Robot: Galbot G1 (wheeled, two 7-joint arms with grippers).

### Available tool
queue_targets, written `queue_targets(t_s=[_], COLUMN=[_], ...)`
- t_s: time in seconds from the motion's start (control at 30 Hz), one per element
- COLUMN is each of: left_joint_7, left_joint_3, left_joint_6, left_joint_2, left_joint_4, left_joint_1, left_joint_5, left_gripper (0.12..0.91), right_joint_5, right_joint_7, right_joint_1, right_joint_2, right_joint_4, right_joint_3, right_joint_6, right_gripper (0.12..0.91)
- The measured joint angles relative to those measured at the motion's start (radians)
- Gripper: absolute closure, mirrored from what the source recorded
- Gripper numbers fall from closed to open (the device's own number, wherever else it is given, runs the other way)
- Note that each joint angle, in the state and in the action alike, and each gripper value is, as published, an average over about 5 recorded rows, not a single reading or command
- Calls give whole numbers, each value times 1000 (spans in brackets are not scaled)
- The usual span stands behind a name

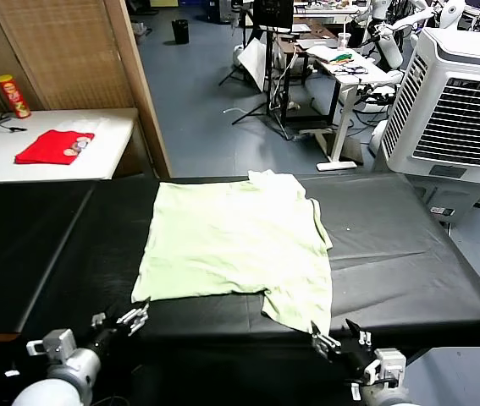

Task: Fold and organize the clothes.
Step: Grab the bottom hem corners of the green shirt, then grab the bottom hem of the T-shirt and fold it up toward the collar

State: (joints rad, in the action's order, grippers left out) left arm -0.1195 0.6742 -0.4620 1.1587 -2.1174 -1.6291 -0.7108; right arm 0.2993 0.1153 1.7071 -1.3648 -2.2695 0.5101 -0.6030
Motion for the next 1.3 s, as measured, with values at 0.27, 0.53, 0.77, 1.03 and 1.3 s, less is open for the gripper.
queue_targets(t_s=[0.27, 0.53, 0.77, 1.03, 1.3], left_joint_7=[2, 2, 3, -18, -41], left_joint_3=[-20, -35, -39, -15, 47], left_joint_6=[7, 22, 33, 28, 35], left_joint_2=[0, 5, 13, 11, -7], left_joint_4=[30, 67, 64, -14, -115], left_joint_1=[21, 33, 18, -54, -164], left_joint_5=[4, 29, 34, 52, 27], left_gripper=[248, 636, 905, 904, 904], right_joint_5=[-25, -59, -60, -61, -74], right_joint_7=[5, 2, 15, 35, 11], right_joint_1=[-3, 2, 33, 124, 182], right_joint_2=[-14, -33, -40, -48, -35], right_joint_4=[22, 32, 1, -98, -131], right_joint_3=[-12, -28, -17, 9, 27], right_joint_6=[11, 18, 26, 39, 114], right_gripper=[251, 620, 904, 904, 904])
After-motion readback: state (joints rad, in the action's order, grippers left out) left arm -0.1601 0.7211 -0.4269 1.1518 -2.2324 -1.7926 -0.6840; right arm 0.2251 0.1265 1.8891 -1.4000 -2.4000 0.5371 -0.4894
